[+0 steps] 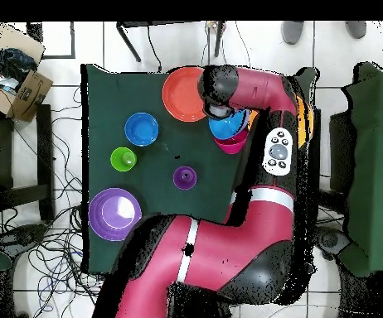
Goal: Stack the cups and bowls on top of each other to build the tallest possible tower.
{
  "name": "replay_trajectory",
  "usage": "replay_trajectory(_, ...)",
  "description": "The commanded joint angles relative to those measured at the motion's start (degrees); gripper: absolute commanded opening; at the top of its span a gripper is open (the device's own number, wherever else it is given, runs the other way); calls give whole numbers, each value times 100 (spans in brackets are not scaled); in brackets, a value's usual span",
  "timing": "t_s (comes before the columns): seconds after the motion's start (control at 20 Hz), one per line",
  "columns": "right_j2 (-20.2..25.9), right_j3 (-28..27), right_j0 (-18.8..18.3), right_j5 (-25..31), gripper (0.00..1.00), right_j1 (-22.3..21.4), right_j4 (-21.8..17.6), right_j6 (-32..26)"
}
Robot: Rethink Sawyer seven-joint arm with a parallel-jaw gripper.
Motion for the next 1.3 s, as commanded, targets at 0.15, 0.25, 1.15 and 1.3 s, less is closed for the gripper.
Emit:
replay_trajectory(0.15,541,-254,-15,843,100,-47,-202,-1355)
replay_trajectory(0.25,569,-134,-31,1016,100,-210,-123,-1394)
replay_trajectory(1.15,737,-423,-323,1897,100,-593,-96,-1719)
replay_trajectory(1.3,720,-295,-376,1425,100,-502,-170,-1596)
